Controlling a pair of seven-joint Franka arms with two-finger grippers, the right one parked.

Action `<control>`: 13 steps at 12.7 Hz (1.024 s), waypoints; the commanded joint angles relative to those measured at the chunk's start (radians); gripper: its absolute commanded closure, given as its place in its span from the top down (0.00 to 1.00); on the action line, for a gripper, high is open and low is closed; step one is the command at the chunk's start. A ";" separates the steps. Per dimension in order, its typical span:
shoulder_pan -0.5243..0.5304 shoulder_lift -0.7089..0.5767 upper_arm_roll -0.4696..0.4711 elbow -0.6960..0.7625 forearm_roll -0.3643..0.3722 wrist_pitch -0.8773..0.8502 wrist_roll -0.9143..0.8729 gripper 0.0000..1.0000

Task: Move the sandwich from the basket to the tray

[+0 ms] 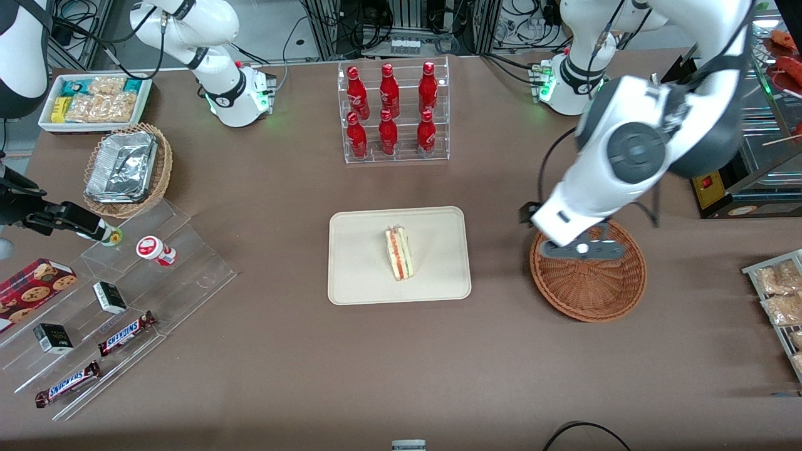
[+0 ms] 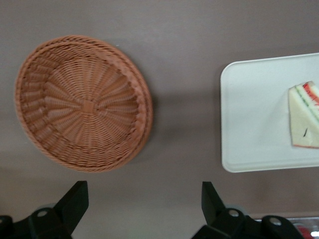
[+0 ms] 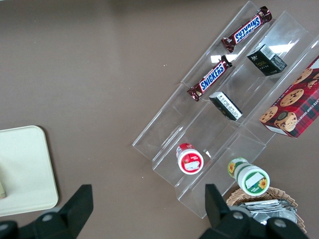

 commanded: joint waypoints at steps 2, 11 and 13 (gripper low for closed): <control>0.110 -0.142 -0.004 -0.118 -0.022 -0.035 0.155 1.00; 0.199 -0.272 0.116 -0.065 -0.045 -0.234 0.325 1.00; 0.197 -0.270 0.127 -0.026 -0.042 -0.262 0.326 1.00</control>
